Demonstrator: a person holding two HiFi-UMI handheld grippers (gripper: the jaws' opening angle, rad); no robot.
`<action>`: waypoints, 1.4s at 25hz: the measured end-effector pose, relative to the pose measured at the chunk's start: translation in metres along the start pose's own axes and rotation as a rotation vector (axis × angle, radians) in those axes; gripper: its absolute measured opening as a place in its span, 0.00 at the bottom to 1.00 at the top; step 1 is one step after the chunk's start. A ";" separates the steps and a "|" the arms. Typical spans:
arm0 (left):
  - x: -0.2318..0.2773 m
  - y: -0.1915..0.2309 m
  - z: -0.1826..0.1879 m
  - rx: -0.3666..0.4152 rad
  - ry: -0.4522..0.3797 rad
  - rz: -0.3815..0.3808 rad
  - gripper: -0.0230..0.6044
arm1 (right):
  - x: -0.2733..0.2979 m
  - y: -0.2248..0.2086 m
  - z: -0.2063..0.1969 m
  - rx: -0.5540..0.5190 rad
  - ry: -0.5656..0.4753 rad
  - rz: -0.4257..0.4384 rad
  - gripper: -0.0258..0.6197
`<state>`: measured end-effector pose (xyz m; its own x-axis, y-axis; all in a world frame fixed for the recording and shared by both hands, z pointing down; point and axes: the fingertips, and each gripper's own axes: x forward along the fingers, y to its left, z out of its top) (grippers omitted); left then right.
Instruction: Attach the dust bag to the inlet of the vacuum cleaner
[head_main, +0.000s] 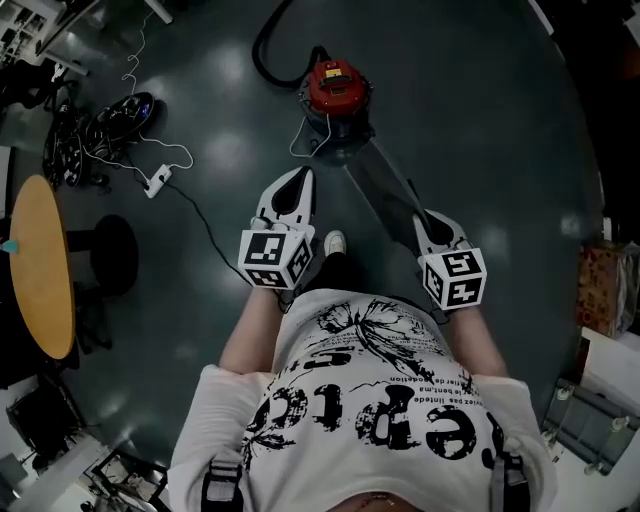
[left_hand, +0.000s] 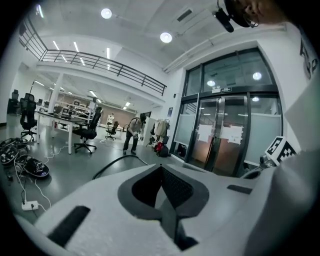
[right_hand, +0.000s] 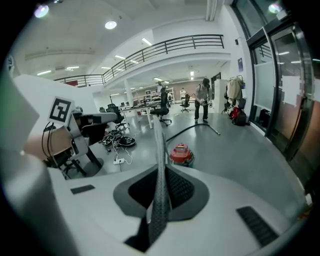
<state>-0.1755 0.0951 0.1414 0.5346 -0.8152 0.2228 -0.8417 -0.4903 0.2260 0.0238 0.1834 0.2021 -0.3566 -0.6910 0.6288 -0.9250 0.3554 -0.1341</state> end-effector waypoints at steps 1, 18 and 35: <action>0.012 0.014 0.011 0.000 -0.004 0.004 0.04 | 0.010 -0.002 0.011 -0.006 0.003 -0.001 0.08; 0.123 0.067 0.005 -0.059 0.061 0.159 0.04 | 0.141 -0.065 0.077 -0.127 0.103 0.203 0.08; 0.221 0.111 -0.100 -0.067 0.087 0.263 0.04 | 0.294 -0.131 0.021 -0.359 0.190 0.466 0.08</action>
<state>-0.1434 -0.1084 0.3100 0.3052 -0.8807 0.3623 -0.9472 -0.2414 0.2111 0.0372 -0.0798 0.3883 -0.6526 -0.2995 0.6960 -0.5638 0.8056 -0.1819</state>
